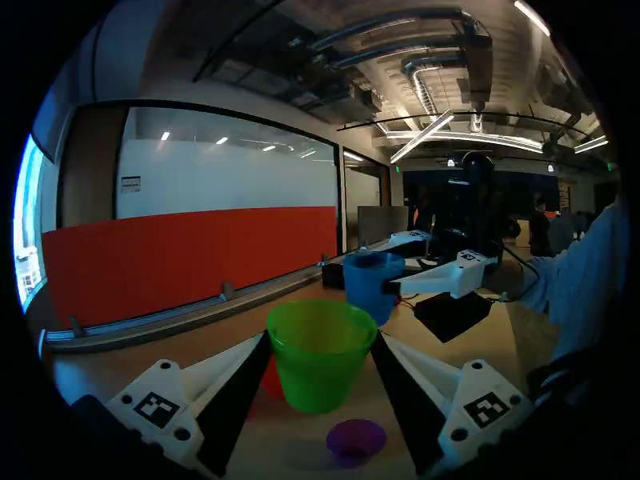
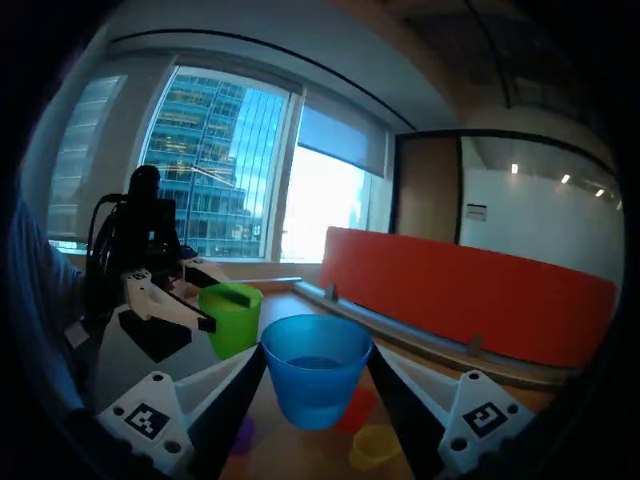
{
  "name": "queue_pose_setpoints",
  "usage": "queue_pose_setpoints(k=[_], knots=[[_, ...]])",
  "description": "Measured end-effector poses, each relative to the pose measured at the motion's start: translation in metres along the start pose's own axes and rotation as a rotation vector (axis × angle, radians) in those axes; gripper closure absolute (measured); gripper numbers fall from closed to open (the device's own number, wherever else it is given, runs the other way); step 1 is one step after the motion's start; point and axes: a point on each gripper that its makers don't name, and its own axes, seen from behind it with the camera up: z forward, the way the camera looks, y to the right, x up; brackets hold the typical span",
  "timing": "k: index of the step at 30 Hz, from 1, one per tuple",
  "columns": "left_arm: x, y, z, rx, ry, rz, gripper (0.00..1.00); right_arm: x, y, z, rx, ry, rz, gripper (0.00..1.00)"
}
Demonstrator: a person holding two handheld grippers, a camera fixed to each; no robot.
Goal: Pour water
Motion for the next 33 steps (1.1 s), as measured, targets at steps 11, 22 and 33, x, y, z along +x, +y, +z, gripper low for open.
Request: queue_pose_setpoints(k=[11,22,33], knots=[[-0.004,0.006,0.003,-0.004,0.0,0.0,0.12,0.014,0.005,-0.001,0.004,-0.004,-0.081,0.08],[-0.009,0.013,0.008,-0.02,0.0,-0.021,0.12,0.028,0.01,0.003,-0.001,-0.009,-0.202,0.08],[-0.008,0.018,0.012,-0.034,0.005,-0.029,0.13,0.051,0.011,0.011,0.006,0.001,-0.331,0.09]])
